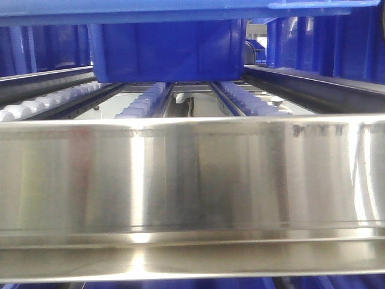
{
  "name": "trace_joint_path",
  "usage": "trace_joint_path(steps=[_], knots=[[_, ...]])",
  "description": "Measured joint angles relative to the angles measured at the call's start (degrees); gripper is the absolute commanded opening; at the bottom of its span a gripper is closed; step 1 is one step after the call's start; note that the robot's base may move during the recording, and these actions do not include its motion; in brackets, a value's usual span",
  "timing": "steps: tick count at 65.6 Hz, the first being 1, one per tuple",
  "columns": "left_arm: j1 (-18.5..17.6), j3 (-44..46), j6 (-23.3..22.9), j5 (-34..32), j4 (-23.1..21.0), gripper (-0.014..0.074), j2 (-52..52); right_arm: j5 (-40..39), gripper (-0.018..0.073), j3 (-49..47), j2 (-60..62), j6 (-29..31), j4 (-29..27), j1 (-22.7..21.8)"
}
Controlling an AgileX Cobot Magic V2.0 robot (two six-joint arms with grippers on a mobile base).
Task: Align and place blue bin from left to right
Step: 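Lift the blue bin with both grippers and pull it off the shelf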
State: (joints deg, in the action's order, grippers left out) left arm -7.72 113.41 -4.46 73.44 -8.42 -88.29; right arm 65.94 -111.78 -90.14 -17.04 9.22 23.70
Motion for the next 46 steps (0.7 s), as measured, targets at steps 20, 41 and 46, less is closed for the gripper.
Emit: trace_joint_path(steps=[20, 41, 46], knots=[[0.00, 0.00, 0.00, 0.00, 0.00, -0.0111, 0.00, 0.00, -0.0153, 0.00, 0.00, 0.00, 0.00, 0.00], [0.00, 0.00, 0.00, 0.00, 0.00, -0.0111, 0.00, 0.00, -0.0153, 0.00, 0.00, 0.00, 0.00, 0.00], [0.00, 0.00, 0.00, 0.00, 0.00, -0.0111, 0.00, 0.00, -0.0153, 0.00, 0.00, 0.00, 0.00, 0.00]])
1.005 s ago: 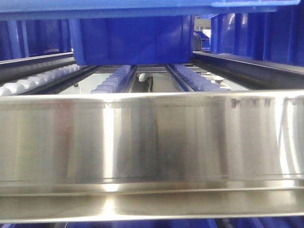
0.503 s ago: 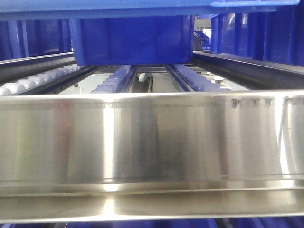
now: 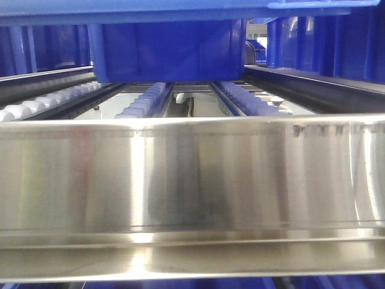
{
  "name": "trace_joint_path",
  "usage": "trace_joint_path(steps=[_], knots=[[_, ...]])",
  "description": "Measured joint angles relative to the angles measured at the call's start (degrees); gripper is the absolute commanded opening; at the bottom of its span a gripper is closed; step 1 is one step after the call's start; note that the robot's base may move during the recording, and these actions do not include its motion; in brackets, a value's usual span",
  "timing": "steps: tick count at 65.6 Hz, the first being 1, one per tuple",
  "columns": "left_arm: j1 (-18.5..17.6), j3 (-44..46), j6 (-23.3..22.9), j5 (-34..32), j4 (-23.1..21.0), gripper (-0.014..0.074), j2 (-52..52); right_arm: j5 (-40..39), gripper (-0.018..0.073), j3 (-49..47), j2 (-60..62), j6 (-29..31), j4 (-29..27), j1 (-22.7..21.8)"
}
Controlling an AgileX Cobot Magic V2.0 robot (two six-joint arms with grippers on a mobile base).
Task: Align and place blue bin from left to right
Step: 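Lift the blue bin with both grippers and pull it off the shelf, then back the base away from the rack holding the bin in both grippers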
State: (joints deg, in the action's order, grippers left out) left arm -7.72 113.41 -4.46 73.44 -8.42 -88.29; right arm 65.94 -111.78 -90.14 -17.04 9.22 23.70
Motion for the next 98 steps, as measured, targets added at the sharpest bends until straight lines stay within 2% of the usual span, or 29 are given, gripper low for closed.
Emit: trace_joint_path(steps=[98], knots=[[0.00, 0.00, 0.00, 0.00, 0.00, -0.0111, -0.42, -0.57, -0.0153, 0.00, 0.00, 0.00, 0.21, 0.00]])
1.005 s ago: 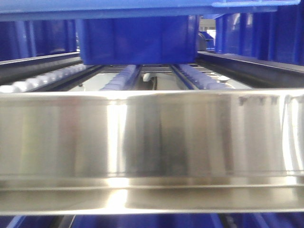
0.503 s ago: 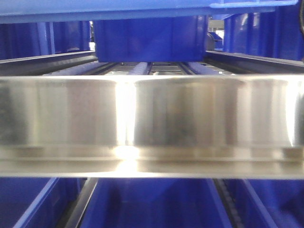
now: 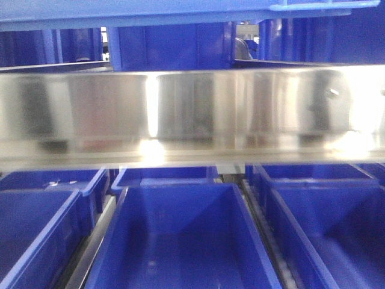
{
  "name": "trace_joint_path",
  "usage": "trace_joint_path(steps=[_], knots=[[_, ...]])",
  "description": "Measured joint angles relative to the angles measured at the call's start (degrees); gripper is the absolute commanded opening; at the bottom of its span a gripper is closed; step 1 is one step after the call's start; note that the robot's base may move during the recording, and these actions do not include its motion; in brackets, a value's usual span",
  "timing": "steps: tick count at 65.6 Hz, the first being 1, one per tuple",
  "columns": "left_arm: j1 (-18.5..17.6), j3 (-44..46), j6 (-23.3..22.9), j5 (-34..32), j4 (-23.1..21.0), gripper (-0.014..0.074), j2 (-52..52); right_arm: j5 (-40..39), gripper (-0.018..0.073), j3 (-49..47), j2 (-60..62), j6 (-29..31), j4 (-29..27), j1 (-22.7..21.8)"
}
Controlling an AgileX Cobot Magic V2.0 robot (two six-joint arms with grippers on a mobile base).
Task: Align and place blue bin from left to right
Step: 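Back the base away from the rack holding the bin in both grippers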
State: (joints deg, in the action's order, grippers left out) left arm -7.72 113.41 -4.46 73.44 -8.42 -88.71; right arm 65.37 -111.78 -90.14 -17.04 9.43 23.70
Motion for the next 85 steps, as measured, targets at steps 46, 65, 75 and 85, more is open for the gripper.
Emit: trace_joint_path(steps=[46, 65, 75, 85], knots=[[0.00, 0.00, 0.11, -13.97, 0.10, -0.0111, 0.00, -0.44, -0.0153, 0.00, -0.03, -0.81, 0.11, 0.00], [0.00, 0.00, 0.22, -14.28, 0.10, -0.0111, 0.00, -0.56, -0.0153, 0.00, -0.03, -0.81, 0.00, 0.00], [0.00, 0.00, 0.22, -14.28, 0.10, -0.0111, 0.00, -0.56, -0.0153, 0.00, -0.03, -0.81, 0.00, 0.00], [0.00, 0.00, 0.22, -14.60, 0.10, -0.0111, 0.00, -0.56, -0.0153, 0.00, -0.03, -0.81, 0.00, 0.00]])
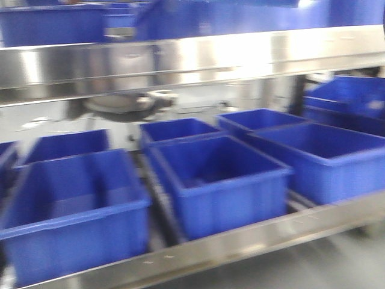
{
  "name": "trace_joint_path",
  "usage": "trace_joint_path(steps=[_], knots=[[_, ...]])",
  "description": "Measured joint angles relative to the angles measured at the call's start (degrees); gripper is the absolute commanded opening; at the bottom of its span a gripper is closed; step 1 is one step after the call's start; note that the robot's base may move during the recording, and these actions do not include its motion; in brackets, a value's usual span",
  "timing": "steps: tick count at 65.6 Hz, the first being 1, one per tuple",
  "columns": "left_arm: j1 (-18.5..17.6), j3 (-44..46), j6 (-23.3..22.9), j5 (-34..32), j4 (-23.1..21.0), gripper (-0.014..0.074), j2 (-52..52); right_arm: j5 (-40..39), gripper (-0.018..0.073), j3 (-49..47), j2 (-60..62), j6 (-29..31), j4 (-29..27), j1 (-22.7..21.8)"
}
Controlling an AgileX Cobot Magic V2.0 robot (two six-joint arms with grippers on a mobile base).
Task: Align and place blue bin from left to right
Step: 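Back the base away from the rack holding the bin in both grippers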
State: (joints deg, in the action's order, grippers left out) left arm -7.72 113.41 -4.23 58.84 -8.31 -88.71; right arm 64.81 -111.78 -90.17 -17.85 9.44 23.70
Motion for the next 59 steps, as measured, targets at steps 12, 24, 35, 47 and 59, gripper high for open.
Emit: trace_joint_path(steps=[12, 24, 35, 47, 59], knots=[[0.00, 0.00, 0.00, 0.00, 0.00, -0.0111, 0.00, 0.00, -0.0153, 0.00, 0.00, 0.00, 0.00, 0.00], [0.00, 0.00, 0.00, -0.10, 0.00, -0.0111, 0.00, 0.00, -0.0153, 0.00, 0.00, 0.00, 0.00, 0.00], [0.00, 0.00, 0.10, -0.10, 0.00, -0.0111, 0.00, 0.00, -0.0153, 0.00, 0.00, 0.00, 0.10, 0.00], [0.00, 0.00, 0.10, -0.10, 0.00, -0.0111, 0.00, 0.00, -0.0153, 0.00, 0.00, 0.00, 0.10, 0.00], [0.00, 0.00, 0.10, -0.10, 0.00, -0.0111, 0.00, -0.12, -0.0153, 0.00, 0.00, 0.00, 0.10, 0.00]])
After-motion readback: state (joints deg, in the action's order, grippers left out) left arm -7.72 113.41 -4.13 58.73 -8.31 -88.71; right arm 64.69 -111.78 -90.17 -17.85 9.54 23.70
